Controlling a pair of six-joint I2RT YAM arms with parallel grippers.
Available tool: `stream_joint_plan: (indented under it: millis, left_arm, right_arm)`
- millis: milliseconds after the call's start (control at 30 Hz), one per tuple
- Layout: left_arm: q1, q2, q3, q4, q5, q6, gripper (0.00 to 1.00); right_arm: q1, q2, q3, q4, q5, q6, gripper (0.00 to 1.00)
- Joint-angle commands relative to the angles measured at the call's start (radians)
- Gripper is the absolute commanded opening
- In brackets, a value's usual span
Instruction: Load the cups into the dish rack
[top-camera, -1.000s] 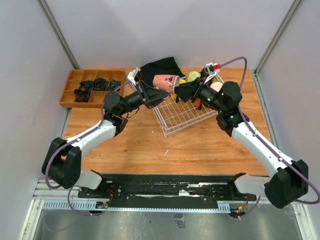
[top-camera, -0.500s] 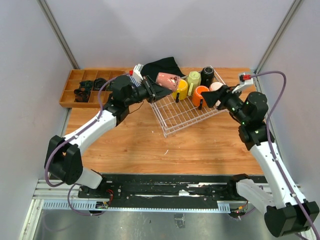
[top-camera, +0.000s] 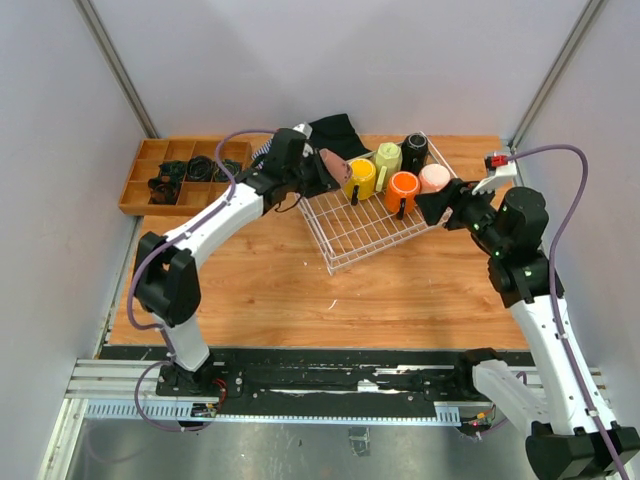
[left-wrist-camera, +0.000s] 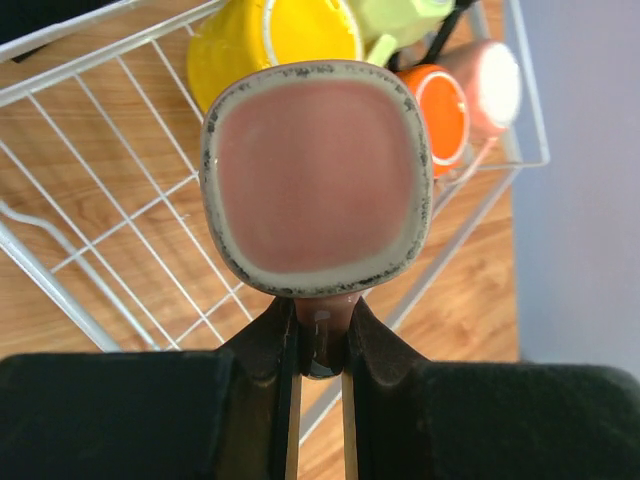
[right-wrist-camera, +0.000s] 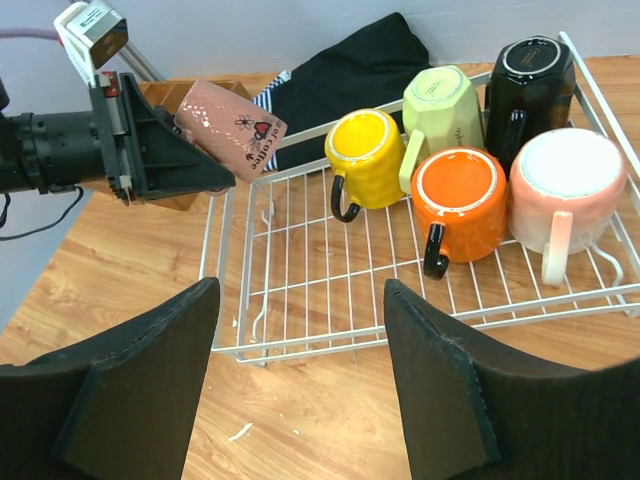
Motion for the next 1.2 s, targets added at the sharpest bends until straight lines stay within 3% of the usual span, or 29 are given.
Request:
stream_joint_plan:
  millis: [0,267,767,1167]
  left_arm:
    - [-0.038,0.084,0.159,-0.145,-0.168,0.109,0.01]
    - [-0.079,0.266,0.381,-0.319,-0.309,0.149,0.01]
    - [-0.096,0.35,0.422,-0.339,-0.433,0.304,0.01]
    - [-0.102,0.434,0.445,-0.356,-0.438,0.339,0.0]
  right_arm:
    - [-0.028,0.0,0.063,-0.087,0.047,-0.069,0.68]
    - [-0.053,0.001,0.089,-0.127,0.055,-0.119,0.68]
    - [-0.054,0.005,0.082,-0.131,0.07,-0.148,0.69]
    - [-0.055,0.017,0.085,-0.136,0.073,-0.16,0.69]
